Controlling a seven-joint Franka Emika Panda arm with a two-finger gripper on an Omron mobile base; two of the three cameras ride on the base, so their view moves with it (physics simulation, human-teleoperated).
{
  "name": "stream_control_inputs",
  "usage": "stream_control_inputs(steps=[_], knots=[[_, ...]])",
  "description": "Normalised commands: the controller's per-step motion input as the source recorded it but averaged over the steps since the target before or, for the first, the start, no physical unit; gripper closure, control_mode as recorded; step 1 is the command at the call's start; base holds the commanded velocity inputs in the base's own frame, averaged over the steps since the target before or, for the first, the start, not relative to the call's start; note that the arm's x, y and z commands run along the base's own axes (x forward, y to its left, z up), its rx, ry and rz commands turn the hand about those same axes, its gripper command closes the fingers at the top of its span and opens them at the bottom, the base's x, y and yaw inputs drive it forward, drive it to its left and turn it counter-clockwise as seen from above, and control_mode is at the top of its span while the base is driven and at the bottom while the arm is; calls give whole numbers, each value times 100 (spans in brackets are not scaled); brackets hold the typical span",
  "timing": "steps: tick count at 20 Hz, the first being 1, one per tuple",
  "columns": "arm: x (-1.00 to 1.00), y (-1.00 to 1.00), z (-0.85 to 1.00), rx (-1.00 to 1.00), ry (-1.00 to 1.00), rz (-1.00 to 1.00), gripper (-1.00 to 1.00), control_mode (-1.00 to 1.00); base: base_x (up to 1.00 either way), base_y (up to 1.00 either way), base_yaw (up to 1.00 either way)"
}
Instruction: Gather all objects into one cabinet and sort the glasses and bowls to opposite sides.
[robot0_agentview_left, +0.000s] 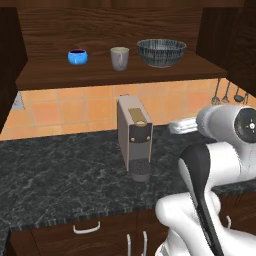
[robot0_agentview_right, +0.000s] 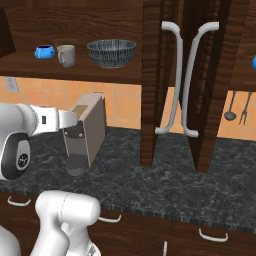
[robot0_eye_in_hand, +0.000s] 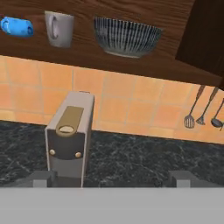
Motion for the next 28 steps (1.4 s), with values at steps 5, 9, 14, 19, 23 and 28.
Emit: stream_control_inputs(steps=[5,9,14,19,23,28], knots=[[-26,0,36,19,-26,10,-100,-100,0,0,0],[-4,-1,2,10,-5,6,-100,-100,0,0,0],[0,1,2,16,-4,11,-100,-100,0,0,0],[0,6,0,0,0,0,-100,100,-5,9,-1],[0,0,0,0,0,0,-100,100,-23,-3,-10],[0,0,0,0,0,0,-100,100,-3,-26,-43]])
